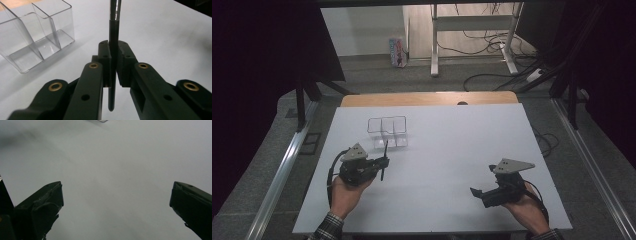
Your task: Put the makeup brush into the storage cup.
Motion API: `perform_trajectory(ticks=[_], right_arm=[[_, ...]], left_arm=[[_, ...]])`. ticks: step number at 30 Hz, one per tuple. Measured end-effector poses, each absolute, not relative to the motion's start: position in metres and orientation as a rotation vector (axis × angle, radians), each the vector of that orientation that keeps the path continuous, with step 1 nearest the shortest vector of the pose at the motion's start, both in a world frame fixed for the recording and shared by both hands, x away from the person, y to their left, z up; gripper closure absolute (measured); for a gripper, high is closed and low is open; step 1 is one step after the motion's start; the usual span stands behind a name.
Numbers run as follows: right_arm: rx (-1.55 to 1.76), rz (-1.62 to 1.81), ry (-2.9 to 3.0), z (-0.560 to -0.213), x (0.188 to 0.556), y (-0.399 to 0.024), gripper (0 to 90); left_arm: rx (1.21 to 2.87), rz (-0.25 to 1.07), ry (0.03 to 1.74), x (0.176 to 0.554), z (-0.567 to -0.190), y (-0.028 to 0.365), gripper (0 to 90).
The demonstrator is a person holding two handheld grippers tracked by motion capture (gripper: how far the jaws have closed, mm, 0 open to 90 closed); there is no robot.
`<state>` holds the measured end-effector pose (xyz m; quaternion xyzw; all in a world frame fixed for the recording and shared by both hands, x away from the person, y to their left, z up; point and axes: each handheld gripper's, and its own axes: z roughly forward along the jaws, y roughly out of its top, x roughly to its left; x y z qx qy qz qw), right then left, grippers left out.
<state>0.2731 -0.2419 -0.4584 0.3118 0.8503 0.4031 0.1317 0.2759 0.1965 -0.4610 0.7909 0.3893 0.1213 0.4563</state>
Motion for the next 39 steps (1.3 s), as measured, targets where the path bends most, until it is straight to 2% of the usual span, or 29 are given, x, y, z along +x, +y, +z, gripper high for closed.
perform_trajectory(ticks=[39], right_arm=[[1.014, 1.048, 2.456, -0.475, 0.260, -0.269, 0.0]], left_arm=[[1.848, 0.384, 1.043, 0.338, -0.427, 0.212, 83.2]])
